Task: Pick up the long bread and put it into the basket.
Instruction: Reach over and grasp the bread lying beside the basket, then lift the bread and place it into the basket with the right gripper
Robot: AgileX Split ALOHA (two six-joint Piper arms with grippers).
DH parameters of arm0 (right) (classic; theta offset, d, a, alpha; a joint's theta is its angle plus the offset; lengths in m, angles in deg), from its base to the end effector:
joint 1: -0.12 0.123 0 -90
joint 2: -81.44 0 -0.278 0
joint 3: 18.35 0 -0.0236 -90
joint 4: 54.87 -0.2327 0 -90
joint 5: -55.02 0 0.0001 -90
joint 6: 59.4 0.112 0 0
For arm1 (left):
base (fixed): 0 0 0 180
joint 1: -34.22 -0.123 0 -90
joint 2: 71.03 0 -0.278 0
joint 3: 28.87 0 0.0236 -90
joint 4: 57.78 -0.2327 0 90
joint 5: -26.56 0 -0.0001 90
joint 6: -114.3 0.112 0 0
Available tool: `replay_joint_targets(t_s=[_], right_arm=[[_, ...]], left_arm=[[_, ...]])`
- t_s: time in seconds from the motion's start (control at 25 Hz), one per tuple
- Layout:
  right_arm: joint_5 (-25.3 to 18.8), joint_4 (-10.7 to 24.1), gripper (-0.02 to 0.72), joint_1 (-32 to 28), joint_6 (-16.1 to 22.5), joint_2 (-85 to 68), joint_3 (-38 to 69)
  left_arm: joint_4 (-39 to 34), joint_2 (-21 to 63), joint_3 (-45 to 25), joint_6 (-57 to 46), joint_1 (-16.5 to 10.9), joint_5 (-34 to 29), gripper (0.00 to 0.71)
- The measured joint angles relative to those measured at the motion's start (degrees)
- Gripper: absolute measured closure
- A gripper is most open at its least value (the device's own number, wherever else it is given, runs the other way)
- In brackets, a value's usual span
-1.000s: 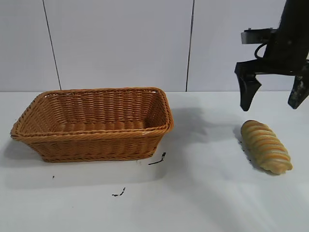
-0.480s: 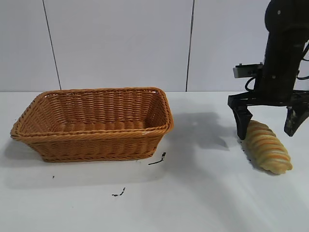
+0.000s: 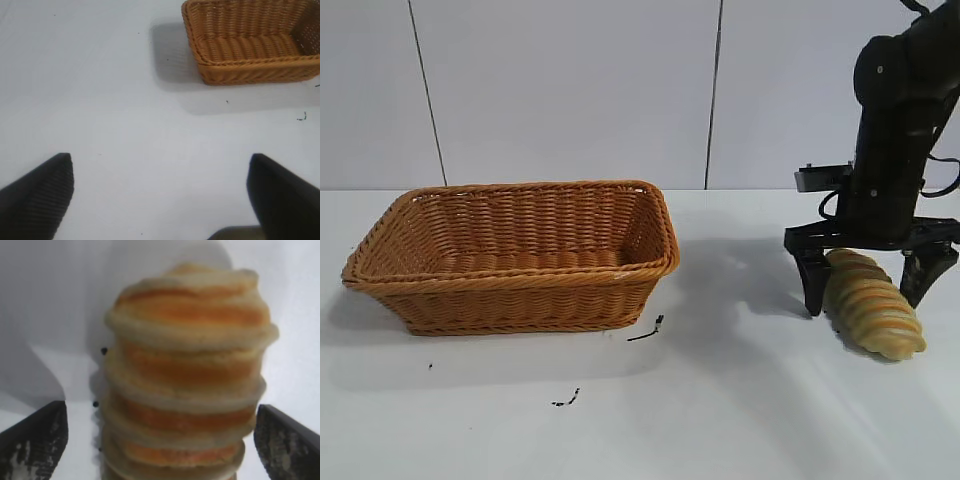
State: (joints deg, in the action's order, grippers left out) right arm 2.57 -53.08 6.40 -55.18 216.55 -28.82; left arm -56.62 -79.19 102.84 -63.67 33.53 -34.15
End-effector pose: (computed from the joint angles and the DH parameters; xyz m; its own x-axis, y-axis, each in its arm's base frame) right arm 0.4053 0.0418 0.0945 -0.9971 -0.0548 -0.0523 -0.0538 0.9983 -0.0219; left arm 0.0053 -0.0019 0.2595 -0.4561 0.0200 -0.8897 0.0153 0.9998 0.0147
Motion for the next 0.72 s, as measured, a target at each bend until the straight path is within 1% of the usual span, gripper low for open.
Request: replay_joint_targets(t_s=[0.04, 0.08, 0.16, 0.24, 0.4, 0.64, 0.72], right_arm=[[0.0, 0.0, 0.430, 0.0, 0.0, 0.0, 0.0], [-0.2, 0.0, 0.479, 0.0, -0.1, 0.0, 0.0], [-1.2, 0.0, 0.524, 0.0, -0.3, 0.0, -0.7], [-3.0, 0.2, 0.540, 0.0, -0.6, -0.2, -2.1], [-7.4, 0.5, 0.543, 0.0, -0.7, -3.1, -7.4], [-15.1, 0.5, 0.555, 0.0, -1.3, -7.4, -19.9], [-16.3, 0.5, 0.554, 0.0, -1.7, -7.4, -23.7]], left_arm=[[0.0, 0.0, 0.0, 0.0, 0.0, 0.0, 0.017], [0.0, 0.0, 0.0, 0.0, 0.0, 0.0, 0.017], [0.0, 0.0, 0.0, 0.0, 0.0, 0.0, 0.017], [0.0, 0.0, 0.0, 0.0, 0.0, 0.0, 0.017], [0.0, 0.0, 0.0, 0.0, 0.0, 0.0, 0.017], [0.0, 0.0, 0.0, 0.0, 0.0, 0.0, 0.017], [0.0, 0.0, 0.0, 0.0, 0.0, 0.0, 0.017]])
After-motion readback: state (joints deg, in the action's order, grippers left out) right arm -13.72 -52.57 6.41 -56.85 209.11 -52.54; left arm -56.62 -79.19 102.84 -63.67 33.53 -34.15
